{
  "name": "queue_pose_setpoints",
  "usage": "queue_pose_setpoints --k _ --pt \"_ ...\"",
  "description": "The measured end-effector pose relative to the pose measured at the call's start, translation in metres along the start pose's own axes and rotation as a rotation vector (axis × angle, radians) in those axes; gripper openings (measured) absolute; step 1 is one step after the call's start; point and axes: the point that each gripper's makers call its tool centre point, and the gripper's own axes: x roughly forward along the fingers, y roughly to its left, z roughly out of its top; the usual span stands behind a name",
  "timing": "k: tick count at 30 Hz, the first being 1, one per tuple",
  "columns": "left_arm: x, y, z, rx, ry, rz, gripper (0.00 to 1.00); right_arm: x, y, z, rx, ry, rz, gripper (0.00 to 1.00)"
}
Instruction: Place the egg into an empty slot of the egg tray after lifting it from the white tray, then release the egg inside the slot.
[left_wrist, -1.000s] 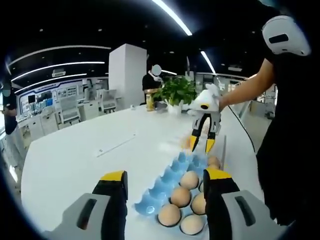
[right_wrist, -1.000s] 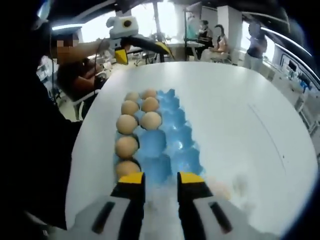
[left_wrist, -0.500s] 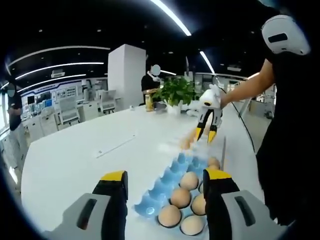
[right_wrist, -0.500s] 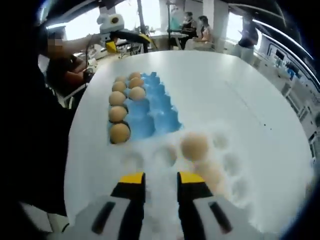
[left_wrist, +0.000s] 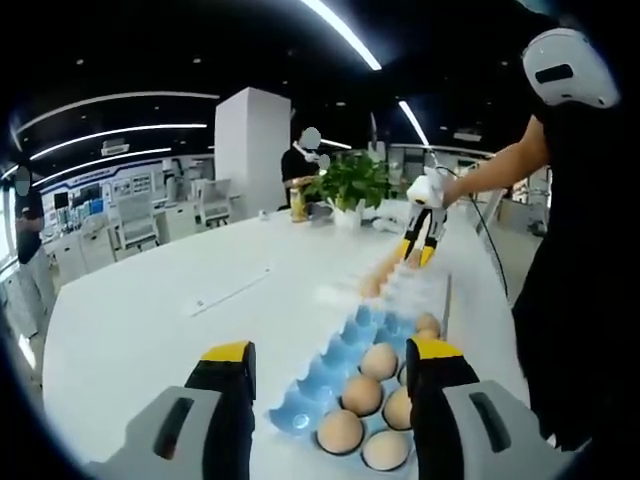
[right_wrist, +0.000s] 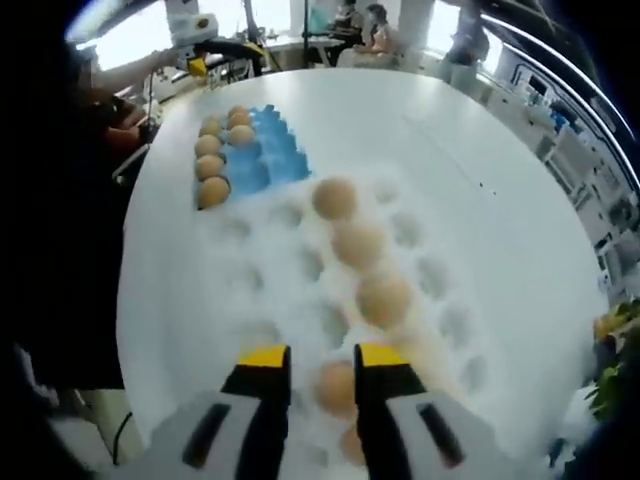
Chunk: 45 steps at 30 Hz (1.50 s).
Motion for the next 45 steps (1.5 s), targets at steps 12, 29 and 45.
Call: queue_pose_setpoints --k 12,29,45 --pt "0.001 0.000 0.000 -0.003 -0.001 0.000 0.61 0.004 -0.009 -0.027 -0.114 0.123 -0.033 0.26" --pt "0.000 -0.002 0.003 -0.002 0.005 0.004 0.60 0.018 -0.009 -0.029 -0.210 0.307 0.065 0.26" --pt "-0.003 -0.002 0.005 0.005 0.002 0.010 0.59 -0.013 -0.009 -0.016 0.021 0.165 -0.010 0.23"
